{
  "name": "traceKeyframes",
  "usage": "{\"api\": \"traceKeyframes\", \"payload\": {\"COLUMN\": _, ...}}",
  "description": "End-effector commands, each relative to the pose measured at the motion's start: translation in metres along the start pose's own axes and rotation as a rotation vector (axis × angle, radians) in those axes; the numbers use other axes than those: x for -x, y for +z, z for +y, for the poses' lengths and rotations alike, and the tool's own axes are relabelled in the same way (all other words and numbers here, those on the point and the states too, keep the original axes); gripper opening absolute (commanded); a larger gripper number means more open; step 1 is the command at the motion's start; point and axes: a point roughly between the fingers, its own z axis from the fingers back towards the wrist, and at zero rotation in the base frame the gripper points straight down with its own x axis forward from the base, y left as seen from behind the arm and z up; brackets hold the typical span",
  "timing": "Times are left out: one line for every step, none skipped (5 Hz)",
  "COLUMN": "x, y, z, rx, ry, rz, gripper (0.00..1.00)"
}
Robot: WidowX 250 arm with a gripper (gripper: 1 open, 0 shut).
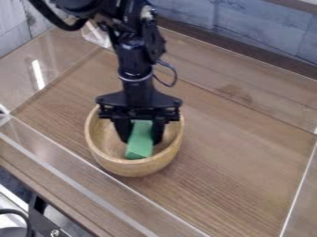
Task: Move green stick from inside the wooden bowl to the table next to it
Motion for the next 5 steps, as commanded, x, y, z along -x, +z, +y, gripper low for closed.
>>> {"api": "traceKeyframes", "payload": {"x": -0.005, "y": 0.013, "z": -0.013, "rx": 0.024, "ry": 0.019, "rz": -0.063, "gripper": 0.0}}
{"api": "traceKeyframes", "payload": {"x": -0.001, "y": 0.006, "z": -0.014, "rx": 0.024, "ry": 0.048, "rz": -0.065, "gripper": 0.0}}
{"api": "traceKeyframes", "payload": {"x": -0.001, "y": 0.021, "z": -0.015, "rx": 0.032, "ry": 0.068, "rz": -0.064, "gripper": 0.0}}
{"api": "traceKeyframes", "payload": {"x": -0.002, "y": 0.039, "z": -0.017, "rx": 0.046, "ry": 0.09, "rz": -0.065, "gripper": 0.0}}
{"api": "traceKeyframes", "payload": {"x": 0.005, "y": 0.046, "z": -0.031, "rx": 0.074, "ry": -0.036, "rz": -0.061, "gripper": 0.0}}
